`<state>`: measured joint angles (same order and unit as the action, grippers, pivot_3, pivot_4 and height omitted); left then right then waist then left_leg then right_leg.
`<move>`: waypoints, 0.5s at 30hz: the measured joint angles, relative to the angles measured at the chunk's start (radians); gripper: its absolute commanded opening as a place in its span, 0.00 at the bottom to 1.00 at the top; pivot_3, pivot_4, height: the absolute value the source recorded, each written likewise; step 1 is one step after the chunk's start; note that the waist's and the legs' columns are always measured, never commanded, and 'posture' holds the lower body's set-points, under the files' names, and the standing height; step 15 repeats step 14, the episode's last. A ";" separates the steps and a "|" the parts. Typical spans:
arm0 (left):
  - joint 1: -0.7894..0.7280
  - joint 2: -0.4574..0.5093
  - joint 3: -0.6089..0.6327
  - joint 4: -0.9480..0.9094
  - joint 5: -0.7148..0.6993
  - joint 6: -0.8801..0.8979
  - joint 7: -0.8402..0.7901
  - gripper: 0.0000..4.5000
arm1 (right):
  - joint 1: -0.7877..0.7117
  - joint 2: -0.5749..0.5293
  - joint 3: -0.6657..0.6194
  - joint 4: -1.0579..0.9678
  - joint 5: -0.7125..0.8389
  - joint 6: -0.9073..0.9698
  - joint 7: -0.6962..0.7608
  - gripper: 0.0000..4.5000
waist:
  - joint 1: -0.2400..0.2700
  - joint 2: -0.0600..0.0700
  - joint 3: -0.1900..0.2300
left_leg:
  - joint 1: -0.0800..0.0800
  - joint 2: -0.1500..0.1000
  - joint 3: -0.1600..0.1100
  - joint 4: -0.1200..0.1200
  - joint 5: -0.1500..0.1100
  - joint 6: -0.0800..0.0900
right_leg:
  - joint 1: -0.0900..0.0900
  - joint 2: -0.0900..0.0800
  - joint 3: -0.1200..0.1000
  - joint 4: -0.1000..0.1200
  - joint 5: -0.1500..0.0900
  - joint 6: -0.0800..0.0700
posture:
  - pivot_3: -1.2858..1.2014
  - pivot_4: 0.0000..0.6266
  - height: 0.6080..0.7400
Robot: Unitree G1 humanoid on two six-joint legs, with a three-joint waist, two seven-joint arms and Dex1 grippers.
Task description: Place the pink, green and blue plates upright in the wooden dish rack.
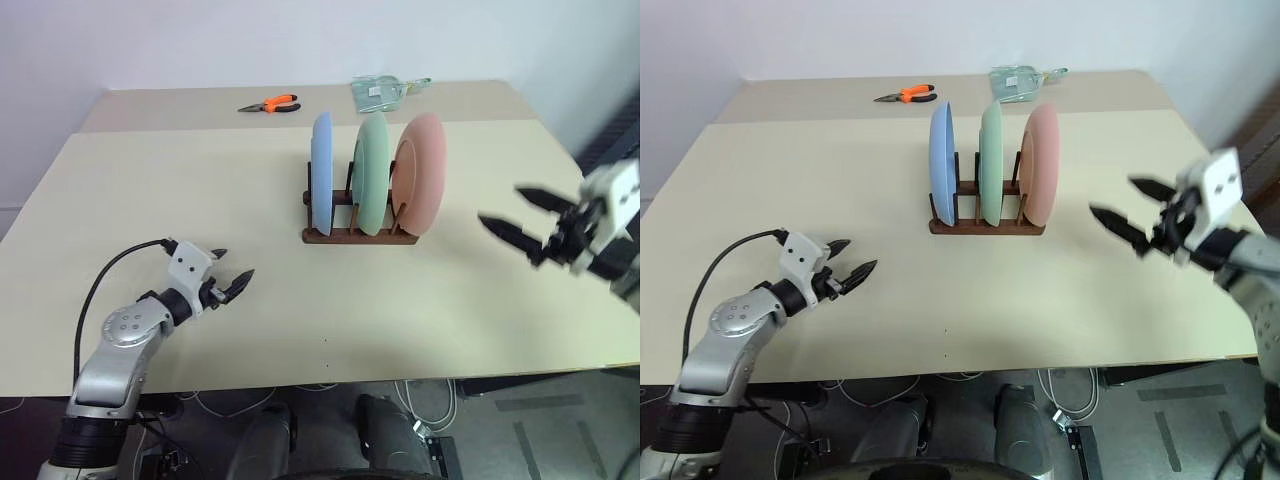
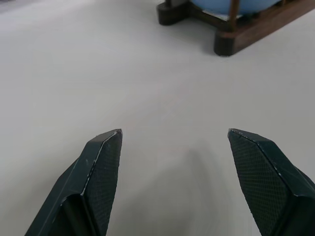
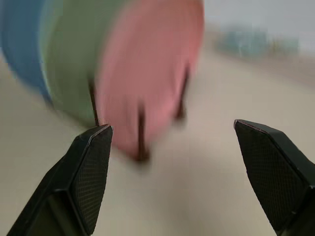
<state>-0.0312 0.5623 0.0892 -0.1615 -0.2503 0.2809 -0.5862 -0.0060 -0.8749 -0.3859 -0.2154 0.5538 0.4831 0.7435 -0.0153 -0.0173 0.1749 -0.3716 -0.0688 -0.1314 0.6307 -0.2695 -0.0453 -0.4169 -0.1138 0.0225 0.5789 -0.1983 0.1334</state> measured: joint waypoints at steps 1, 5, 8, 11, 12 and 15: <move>0.002 0.000 0.004 0.004 0.002 0.000 0.000 0.78 | 0.006 0.012 0.017 0.034 -0.027 -0.025 0.006 0.89 | 0.000 0.001 0.001 | 0.000 0.000 0.001 0.001 0.000 0.000 | 0.000 -0.001 0.000 0.000 0.000 0.000 | 0.52 0.24 1.00; 0.009 -0.005 0.005 0.000 0.001 -0.006 -0.001 0.78 | -0.046 0.056 0.056 0.133 -0.108 -0.137 0.005 0.89 | 0.004 0.001 0.001 | 0.000 -0.001 0.000 0.001 0.000 0.000 | 0.000 -0.002 0.000 0.000 0.000 0.000 | 0.52 0.24 1.00; 0.027 -0.008 0.005 0.000 0.002 -0.013 -0.002 0.78 | -0.084 0.073 0.080 0.198 -0.152 -0.199 0.010 0.89 | 0.005 0.001 0.001 | -0.001 -0.001 0.000 0.001 0.000 0.000 | 0.000 -0.002 0.000 0.000 0.001 0.000 | 0.52 0.24 1.00; 0.038 -0.009 0.005 0.000 0.002 -0.027 -0.005 0.78 | -0.098 0.079 0.114 0.238 -0.196 -0.248 0.014 0.89 | 0.008 0.001 0.001 | -0.001 -0.002 -0.001 0.001 0.000 0.000 | 0.000 -0.002 -0.001 0.000 0.001 -0.002 | 0.52 0.24 1.00; 0.040 -0.010 0.005 0.000 0.002 -0.031 -0.005 0.78 | -0.101 0.082 0.128 0.248 -0.212 -0.264 0.015 0.89 | 0.008 0.001 0.001 | -0.001 -0.002 -0.001 0.001 0.000 0.000 | 0.000 -0.002 -0.001 0.000 0.001 -0.001 | 0.52 0.24 1.00; 0.039 -0.013 0.005 0.001 0.003 -0.035 -0.004 0.78 | -0.118 0.096 0.152 0.270 -0.234 -0.284 0.015 0.89 | 0.006 0.001 0.001 | -0.001 -0.002 -0.001 0.001 0.000 0.000 | 0.000 -0.002 0.000 0.000 0.001 -0.001 | 0.52 0.24 1.00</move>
